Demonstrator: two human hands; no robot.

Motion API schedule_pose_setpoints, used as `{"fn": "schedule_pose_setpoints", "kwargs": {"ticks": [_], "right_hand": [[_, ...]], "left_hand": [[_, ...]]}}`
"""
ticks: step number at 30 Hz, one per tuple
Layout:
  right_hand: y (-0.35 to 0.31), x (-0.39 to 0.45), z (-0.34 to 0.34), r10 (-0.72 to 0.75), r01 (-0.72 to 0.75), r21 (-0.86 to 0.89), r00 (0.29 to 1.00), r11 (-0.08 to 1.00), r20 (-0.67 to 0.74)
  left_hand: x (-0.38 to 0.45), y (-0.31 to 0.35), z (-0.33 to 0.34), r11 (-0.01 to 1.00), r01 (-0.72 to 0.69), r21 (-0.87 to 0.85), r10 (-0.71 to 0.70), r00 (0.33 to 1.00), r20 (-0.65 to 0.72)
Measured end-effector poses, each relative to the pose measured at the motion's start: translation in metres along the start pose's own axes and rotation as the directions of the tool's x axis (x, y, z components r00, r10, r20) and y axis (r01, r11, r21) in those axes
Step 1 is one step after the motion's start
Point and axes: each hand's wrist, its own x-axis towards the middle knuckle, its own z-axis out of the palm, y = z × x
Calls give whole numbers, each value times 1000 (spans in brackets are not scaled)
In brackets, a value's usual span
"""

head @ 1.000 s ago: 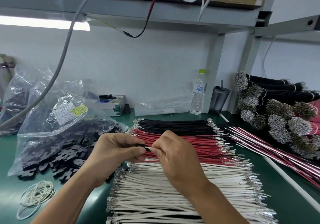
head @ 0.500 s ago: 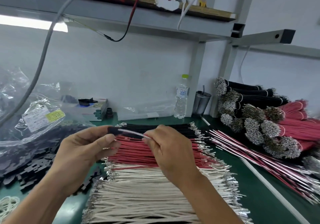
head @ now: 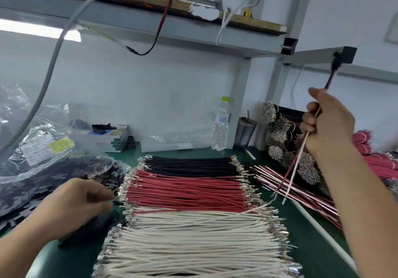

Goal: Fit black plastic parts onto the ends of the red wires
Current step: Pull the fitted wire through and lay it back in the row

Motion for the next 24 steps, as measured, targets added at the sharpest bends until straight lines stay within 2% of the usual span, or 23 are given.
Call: {"fn": "schedule_pose_setpoints", "kwargs": {"ticks": [1,2,3,4,5,6,7,9,11,14,15,17,19,21,22,24], "right_hand": [[1,7,-7,-52,55,-169,998,984,17],[5,13,-14,-120,133,-409,991,903,58],[14,17,-22,-170,219,-675,976,704,139],[25,20,-31,-162,289,-871,956,397,243],[39,21,-41,-94,326,-941,943,85,318],[54,20,-51,0,339,-930,940,-145,342],[69,18,-60,90,343,-896,939,-282,331],[97,11,-78,244,351,-849,931,-395,272],[114,7,-92,303,364,-823,921,-436,246],[121,2,-91,143,362,-818,931,-448,335],[122,-3,-82,63,387,-837,916,-387,395],[124,-21,-47,-25,506,-849,857,-151,515],[129,-45,1,41,619,-779,780,97,625],[141,-69,48,159,646,-708,696,286,700],[150,-79,68,212,639,-687,660,346,721],[171,-97,98,315,623,-676,600,392,735]], "left_hand": [[1,-2,1,996,-11,93,10,1000,7],[1,-2,2,986,-22,165,19,1000,19],[1,0,3,977,-34,211,27,999,39],[1,4,3,970,-48,237,34,998,60],[0,7,3,967,-59,249,41,996,76],[-1,10,2,965,-63,254,43,995,85],[-2,12,2,964,-63,258,41,995,88],[-3,15,1,960,-59,275,33,995,96],[-3,16,0,959,-58,277,27,993,114],[-4,18,-3,965,-65,256,26,988,154],[-4,18,-4,964,-68,256,25,985,169],[-5,16,-6,962,-73,263,20,980,197],[-6,16,-7,960,-84,269,26,977,212],[-7,16,-8,962,-84,260,27,976,217],[-6,17,-9,965,-83,251,25,974,226],[-5,17,-10,970,-71,233,13,970,241]]}}
